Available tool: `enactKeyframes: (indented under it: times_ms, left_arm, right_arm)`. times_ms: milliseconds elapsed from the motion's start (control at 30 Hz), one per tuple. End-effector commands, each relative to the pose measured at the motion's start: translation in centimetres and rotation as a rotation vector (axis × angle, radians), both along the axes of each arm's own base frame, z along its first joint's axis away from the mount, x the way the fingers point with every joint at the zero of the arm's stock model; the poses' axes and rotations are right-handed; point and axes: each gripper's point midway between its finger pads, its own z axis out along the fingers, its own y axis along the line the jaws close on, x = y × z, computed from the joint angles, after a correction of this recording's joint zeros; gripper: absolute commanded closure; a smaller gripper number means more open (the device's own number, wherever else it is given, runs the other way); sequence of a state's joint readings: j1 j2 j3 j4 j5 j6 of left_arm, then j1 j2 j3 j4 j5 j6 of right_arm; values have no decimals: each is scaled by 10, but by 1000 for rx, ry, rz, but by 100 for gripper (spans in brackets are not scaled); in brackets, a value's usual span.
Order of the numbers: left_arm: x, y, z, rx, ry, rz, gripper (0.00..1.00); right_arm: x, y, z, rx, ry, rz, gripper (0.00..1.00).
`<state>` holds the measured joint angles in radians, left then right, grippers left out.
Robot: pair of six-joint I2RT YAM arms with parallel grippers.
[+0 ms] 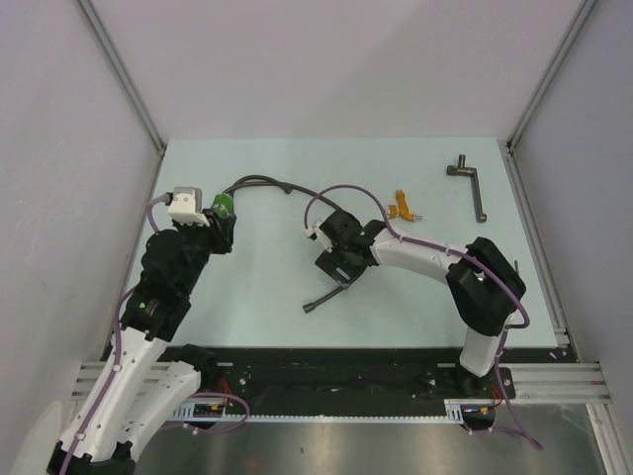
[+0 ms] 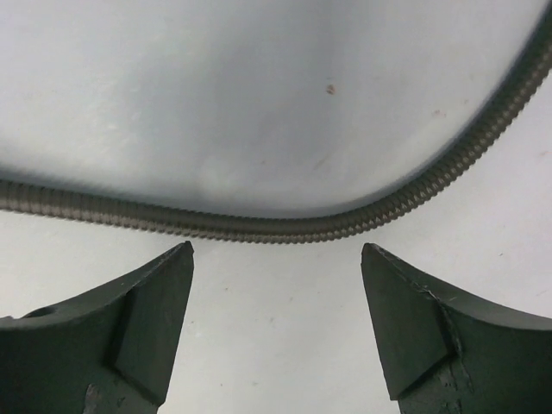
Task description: Install the water faucets
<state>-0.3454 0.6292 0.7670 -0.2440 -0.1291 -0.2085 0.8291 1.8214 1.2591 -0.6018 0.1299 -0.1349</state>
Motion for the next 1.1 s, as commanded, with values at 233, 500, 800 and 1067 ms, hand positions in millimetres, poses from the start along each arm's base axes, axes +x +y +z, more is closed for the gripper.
enactKeyframes:
  times_ms: [233,500,800,1067]
  left_arm:
    - [0,10,13,12,-59,45,99]
    - [0,10,14,9,-61,45,99]
    - [-2,10,16,3,-66,41,99]
    - [-2,9,16,0,-69,35,99]
  right_arm:
    - [-41,66,26,-17,-37,541,17]
    - [-88,92,14,-41,29,763,20]
    - [-91,115,-12,-82,43,824,47]
    - [-95,120,-20,-71,73,843,53]
